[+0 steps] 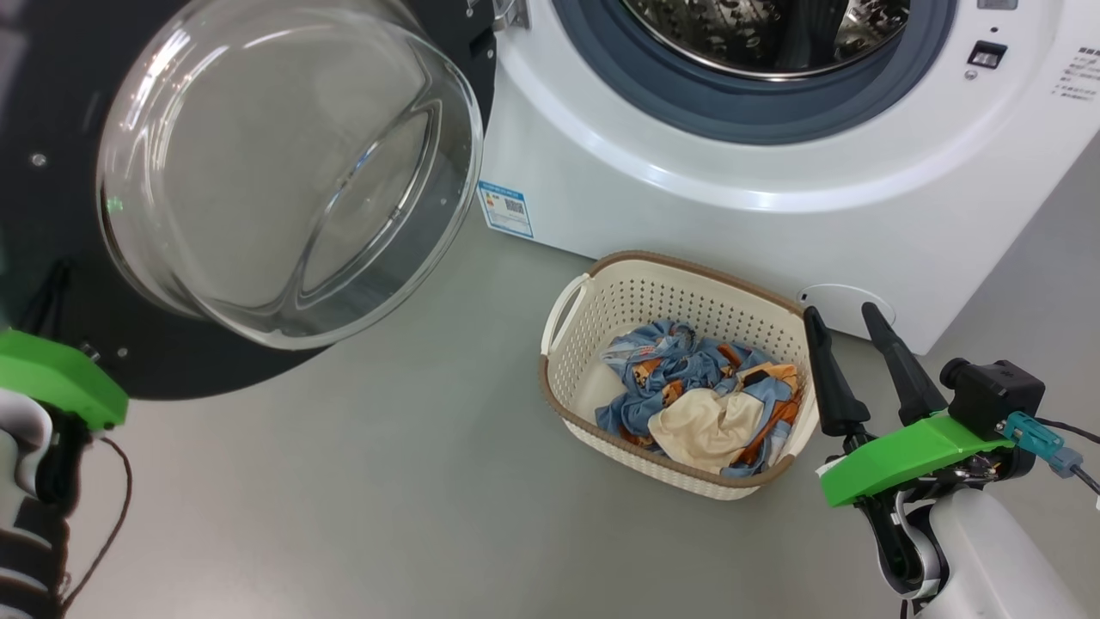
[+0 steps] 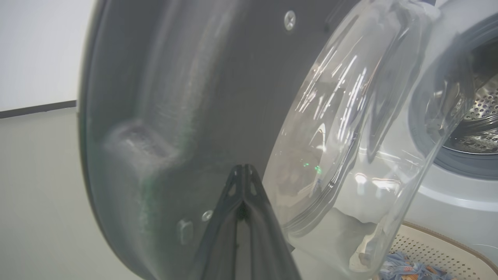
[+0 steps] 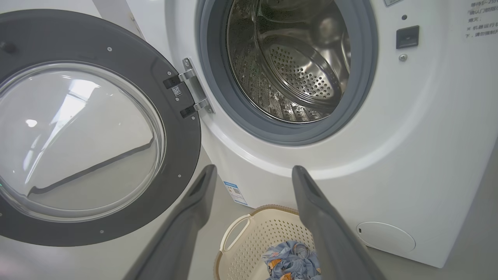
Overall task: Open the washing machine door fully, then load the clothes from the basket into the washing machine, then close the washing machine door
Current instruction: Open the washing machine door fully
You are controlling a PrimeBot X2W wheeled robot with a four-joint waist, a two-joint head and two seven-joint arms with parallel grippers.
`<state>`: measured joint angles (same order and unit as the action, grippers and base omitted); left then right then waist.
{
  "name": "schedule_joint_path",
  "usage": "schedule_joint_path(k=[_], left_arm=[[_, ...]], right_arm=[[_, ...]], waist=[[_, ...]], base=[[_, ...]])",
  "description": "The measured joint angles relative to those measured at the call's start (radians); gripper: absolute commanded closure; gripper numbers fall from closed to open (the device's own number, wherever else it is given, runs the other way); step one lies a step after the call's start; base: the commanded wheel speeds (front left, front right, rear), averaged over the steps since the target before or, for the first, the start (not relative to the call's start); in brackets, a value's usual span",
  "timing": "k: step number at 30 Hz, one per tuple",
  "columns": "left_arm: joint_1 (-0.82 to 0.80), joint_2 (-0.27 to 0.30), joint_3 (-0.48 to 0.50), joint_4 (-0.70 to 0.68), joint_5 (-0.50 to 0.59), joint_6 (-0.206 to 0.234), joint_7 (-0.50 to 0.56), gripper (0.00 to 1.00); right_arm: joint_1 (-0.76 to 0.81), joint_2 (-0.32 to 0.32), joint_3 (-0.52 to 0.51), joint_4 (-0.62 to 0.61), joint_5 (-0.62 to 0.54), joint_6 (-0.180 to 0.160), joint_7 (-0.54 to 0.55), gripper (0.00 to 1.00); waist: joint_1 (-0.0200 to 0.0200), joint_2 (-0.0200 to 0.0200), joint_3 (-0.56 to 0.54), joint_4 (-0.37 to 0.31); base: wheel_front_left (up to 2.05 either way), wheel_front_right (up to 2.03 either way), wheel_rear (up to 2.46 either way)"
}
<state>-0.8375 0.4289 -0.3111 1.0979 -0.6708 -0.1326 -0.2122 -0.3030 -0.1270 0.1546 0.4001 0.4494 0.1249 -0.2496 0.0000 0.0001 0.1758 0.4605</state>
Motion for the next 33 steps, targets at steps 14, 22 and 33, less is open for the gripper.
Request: schedule_joint_path(k=[14,22,33], left_arm=[[0.111,0.015,-0.062,-0.109,-0.05,0.0,-0.03,0.0],[0.197,0.012,-0.057,-0.238,-0.051,0.002,-0.038,0.0],[0.394,-0.018,-0.004,-0.518,-0.013,0.09,-0.039,0.0]], right_arm=[[0.03,0.01,-0.004,-0.007,0.017,0.0,0.0,0.0],[0.049,0.009,0.0,-0.017,0.017,0.0,0.0,0.0],[0.051,-0.002,0.026,-0.044,0.017,0.0,0.0,0.0]], waist=[[-0.0001,0.0,-0.059,-0.041],[0.0,0.0,-0.083,-0.089],[-0.0001,-0.0001,-0.114,-0.194]], base=[[0.0,0.0,0.0],[0.0,0.0,0.0],[0.0,0.0,0.0]])
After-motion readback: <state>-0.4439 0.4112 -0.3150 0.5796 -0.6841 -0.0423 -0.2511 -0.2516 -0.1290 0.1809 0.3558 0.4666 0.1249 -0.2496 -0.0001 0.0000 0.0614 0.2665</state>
